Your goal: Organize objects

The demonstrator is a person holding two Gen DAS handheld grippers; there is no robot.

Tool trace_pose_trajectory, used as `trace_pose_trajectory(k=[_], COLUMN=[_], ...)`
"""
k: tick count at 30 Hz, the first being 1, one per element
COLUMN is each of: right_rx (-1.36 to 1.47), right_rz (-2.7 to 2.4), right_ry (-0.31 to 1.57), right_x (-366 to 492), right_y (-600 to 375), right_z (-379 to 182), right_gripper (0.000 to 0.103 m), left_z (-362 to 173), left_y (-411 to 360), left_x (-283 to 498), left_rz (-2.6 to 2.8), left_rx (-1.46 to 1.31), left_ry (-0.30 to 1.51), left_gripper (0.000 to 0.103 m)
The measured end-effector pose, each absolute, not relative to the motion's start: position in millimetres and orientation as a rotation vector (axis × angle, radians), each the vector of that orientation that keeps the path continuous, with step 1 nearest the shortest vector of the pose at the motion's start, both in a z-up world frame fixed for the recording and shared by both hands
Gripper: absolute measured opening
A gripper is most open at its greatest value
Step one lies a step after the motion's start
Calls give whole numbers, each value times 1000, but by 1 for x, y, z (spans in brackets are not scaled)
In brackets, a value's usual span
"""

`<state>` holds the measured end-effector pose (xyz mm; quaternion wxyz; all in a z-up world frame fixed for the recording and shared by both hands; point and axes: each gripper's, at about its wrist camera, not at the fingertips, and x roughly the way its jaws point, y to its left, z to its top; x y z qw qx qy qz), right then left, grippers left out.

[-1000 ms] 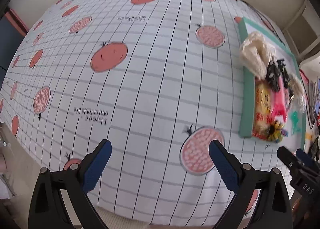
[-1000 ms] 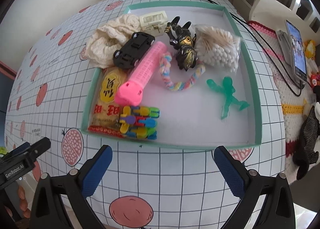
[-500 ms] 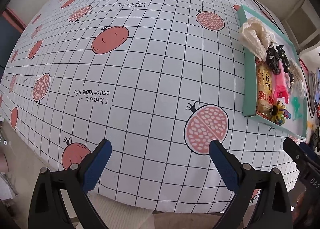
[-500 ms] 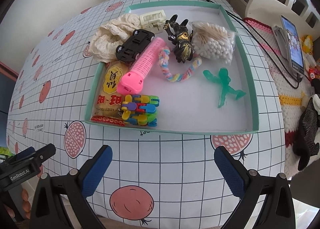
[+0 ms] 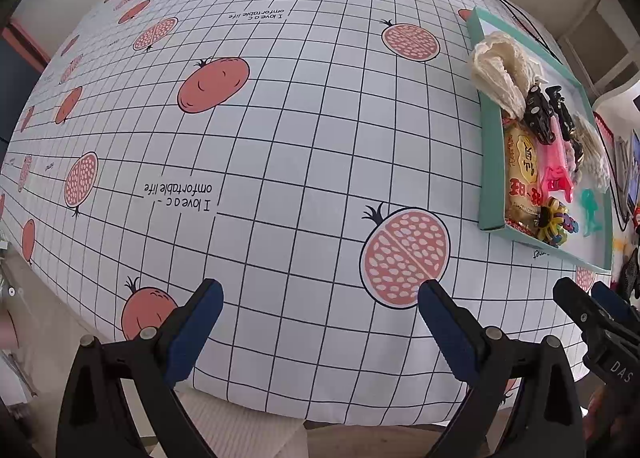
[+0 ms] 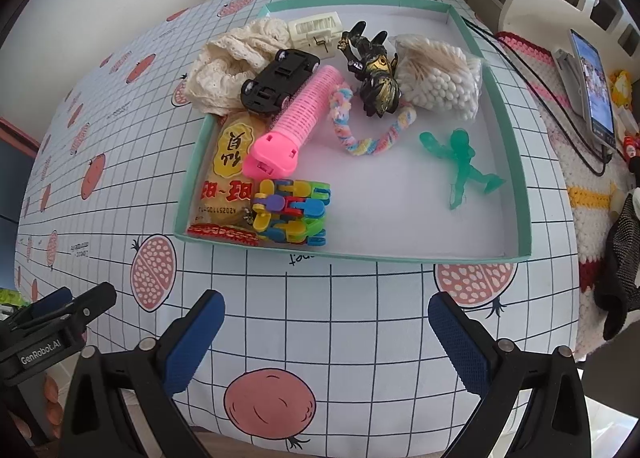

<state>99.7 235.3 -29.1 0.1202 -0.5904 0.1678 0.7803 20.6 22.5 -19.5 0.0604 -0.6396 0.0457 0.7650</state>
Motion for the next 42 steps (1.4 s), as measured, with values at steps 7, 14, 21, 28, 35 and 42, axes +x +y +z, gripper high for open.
trace_pose_trajectory(k=[7,14,21,28,35,42], right_rx=[-1706,-1684,-1659,-1659,-1652,-1645], right_rz=[2286,2290,2304,2306,2308,2312], right_ry=[464,449,440,430,424,417], right_x=[103,108,113,94,91,90], right_y=[234,237,240,229,226,223], right_z=[-26,-22,-16,-24,-24,-24], right_gripper=[103,103,103,103,103,103], left_z=[-20,-19,-18,-18,-17,-15], left_y=[26,32,32,33,30,31], left_x=[22,24,24,24,23,35], left_rz=[2315,2311,2315,2316,2313,2332], left_rx=[-1936,-1934,-1928,-1927,-1927,-1887], left_ry=[142,150,150,151,148,143], left_gripper=[98,98,98,98,98,98])
